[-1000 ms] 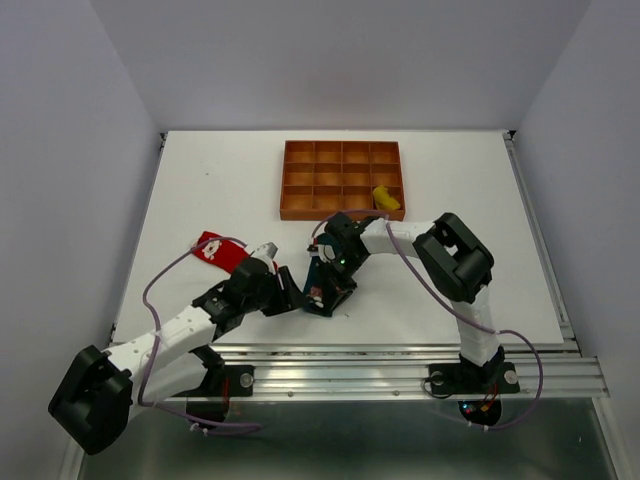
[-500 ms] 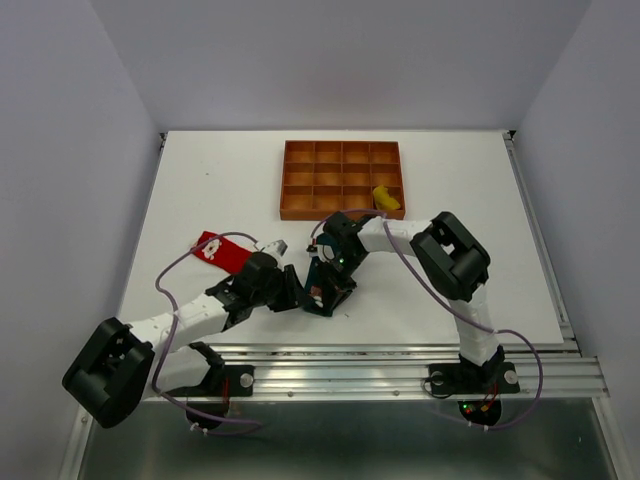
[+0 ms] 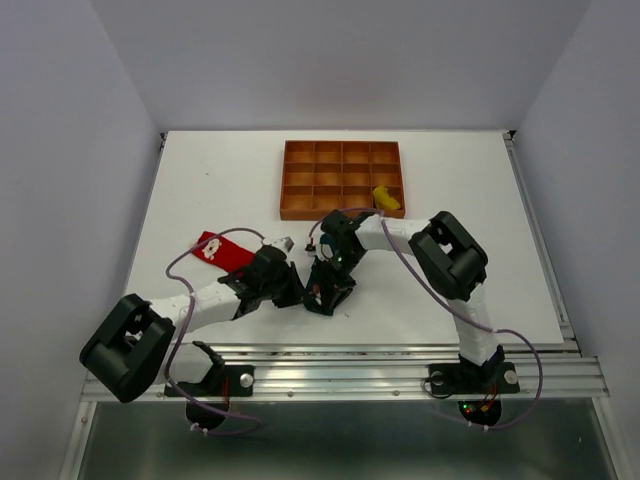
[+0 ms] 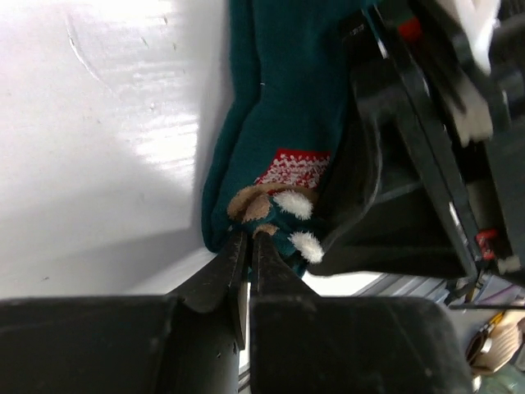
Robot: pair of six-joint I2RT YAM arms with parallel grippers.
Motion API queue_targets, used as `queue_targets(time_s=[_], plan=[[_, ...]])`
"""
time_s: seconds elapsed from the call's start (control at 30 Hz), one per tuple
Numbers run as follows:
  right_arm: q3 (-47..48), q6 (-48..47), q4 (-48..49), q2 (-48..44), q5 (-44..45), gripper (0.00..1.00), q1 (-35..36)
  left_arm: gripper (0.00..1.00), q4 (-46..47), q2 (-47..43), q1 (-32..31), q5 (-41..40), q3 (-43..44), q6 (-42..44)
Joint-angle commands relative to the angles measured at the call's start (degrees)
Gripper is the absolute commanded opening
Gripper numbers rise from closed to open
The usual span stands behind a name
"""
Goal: Roll the socks
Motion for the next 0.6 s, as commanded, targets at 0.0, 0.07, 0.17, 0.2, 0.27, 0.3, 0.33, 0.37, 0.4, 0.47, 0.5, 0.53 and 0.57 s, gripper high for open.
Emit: queue_targets(time_s=[0.0, 0.07, 0.17, 0.2, 0.27, 0.3, 0.33, 0.37, 0.4, 0.47, 0.5, 0.53, 0.57], plan=[[2.44, -2.74, 0.53, -3.17, 5.36, 0.35, -0.31, 0.0, -7.07, 3.75, -0.41, -4.71, 5.38, -2.36], [2.17, -4.4, 0.79, -4.93, 6.77, 0.41, -0.31, 0.0, -10.43, 5.87, -0.41, -5.86, 8.01, -4.55], [-0.36, -5.82, 3.16, -9.94, 10.11, 0.51, -0.31, 0.0, -13.78, 9.92, -0.32, -6.05, 9.96, -5.36], [-1.25, -5.91, 3.95, -12.74, 11.16, 0.53, -0.31, 0.0, -14.05, 11.41, -0.32, -5.7, 10.39, -5.62], [-3.7, -6.17, 7.54, -15.91, 14.06, 0.56, -0.31, 0.0, -14.4, 12.47, -0.32, -5.0, 11.28, -5.88], [-6.59, -6.26, 8.86, -17.67, 15.03, 0.57, -0.31, 0.0, -15.01, 13.26, -0.32, -4.91, 11.71, -6.32], [-8.27, -6.34, 11.92, -21.34, 17.04, 0.58, -0.31, 0.0, -15.54, 13.44, -0.24, -4.99, 12.67, -6.41], [-9.94, -6.26, 13.43, -23.12, 17.93, 0.58, -0.31, 0.0, -16.24, 13.7, -0.24, -5.25, 13.29, -6.5], [-11.7, -6.34, 15.01, -24.88, 18.37, 0.58, -0.31, 0.0, -16.86, 13.88, -0.24, -5.95, 13.91, -6.5], [-16.62, -6.96, 19.48, -29.79, 18.55, 0.58, 0.73, 0.0, -18.7, 13.71, -0.24, -6.4, 15.23, -6.76], [-18.03, -7.14, 20.9, -31.38, 18.81, 0.58, 1.44, 0.0, -19.14, 13.62, -0.15, -6.75, 15.58, -6.85], [-19.52, -7.57, 22.31, -32.79, 18.99, 0.58, 2.14, 0.0, -20.11, 13.7, -0.15, -6.84, 15.93, -6.94], [-21.71, -8.19, 24.59, -35.33, 19.16, 0.58, 3.72, 0.0, -20.64, 13.71, -0.06, -6.92, 16.55, -7.2]])
